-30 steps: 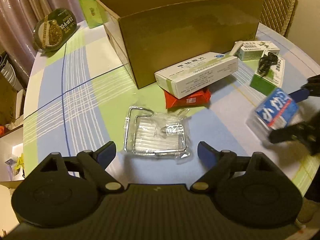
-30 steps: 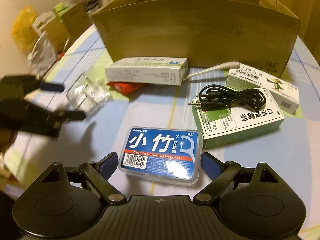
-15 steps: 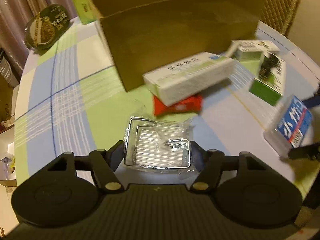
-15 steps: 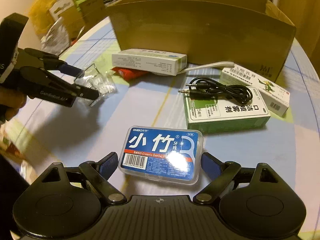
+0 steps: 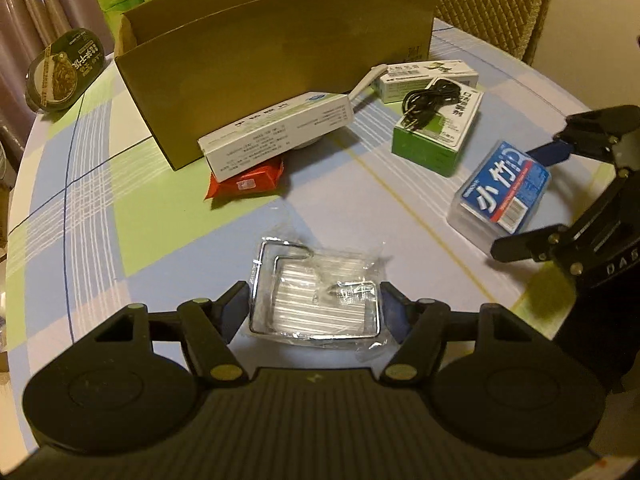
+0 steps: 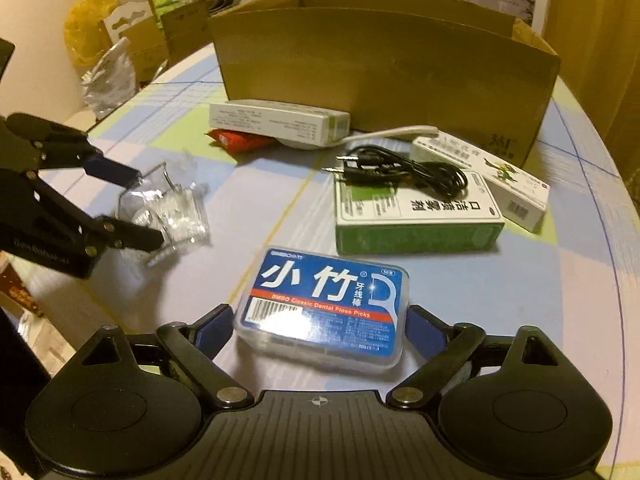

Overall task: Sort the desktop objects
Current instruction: 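Close left tool on bagged metal rack while right tool grips blue floss box, then lift bagged rack with left tool while right tool carries floss box toward box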

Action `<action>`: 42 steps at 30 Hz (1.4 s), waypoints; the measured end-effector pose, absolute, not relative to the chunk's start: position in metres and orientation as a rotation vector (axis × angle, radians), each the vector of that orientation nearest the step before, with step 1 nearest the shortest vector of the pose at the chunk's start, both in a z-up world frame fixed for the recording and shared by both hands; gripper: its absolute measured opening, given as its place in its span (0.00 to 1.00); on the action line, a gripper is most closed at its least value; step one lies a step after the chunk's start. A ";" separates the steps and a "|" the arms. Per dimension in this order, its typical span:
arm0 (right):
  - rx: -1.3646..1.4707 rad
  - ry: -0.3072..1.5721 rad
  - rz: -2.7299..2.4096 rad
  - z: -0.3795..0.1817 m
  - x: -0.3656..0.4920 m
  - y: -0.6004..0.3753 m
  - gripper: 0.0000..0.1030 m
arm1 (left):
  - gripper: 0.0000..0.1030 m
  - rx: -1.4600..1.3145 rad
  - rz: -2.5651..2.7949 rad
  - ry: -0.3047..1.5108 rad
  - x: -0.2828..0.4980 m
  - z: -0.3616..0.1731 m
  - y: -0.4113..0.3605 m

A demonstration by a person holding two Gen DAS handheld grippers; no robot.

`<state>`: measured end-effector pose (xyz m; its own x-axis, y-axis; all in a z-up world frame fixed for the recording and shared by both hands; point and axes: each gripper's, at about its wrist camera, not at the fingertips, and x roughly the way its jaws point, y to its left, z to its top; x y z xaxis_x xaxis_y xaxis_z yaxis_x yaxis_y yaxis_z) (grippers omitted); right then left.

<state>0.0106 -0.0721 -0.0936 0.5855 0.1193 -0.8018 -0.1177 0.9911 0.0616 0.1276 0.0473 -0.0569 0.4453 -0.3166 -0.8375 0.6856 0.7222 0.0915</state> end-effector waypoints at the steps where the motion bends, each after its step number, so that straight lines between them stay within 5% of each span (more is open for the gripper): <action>1: 0.007 0.929 0.125 -0.094 0.010 -0.073 0.91 | 0.64 0.453 -0.641 0.909 0.128 -0.056 0.047; 12: 0.093 0.916 0.032 -0.097 0.015 -0.071 0.93 | 0.74 0.417 -0.623 0.914 0.134 -0.062 0.048; 16: 0.076 0.929 0.026 -0.098 0.016 -0.072 0.82 | 0.75 0.405 -0.620 0.926 0.138 -0.066 0.048; 25: 0.069 0.898 0.023 -0.095 0.013 -0.076 0.81 | 0.63 0.435 -0.633 0.939 0.136 -0.067 0.044; 42: 0.021 0.750 -0.013 -0.068 0.004 -0.082 0.81 | 0.63 0.378 -0.631 0.816 0.139 -0.033 0.033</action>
<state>0.0041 -0.0816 -0.0681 0.7313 -0.0041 -0.6820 0.0189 0.9997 0.0143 0.1388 0.0329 -0.0334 0.5192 -0.3719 -0.7695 0.6509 0.7556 0.0740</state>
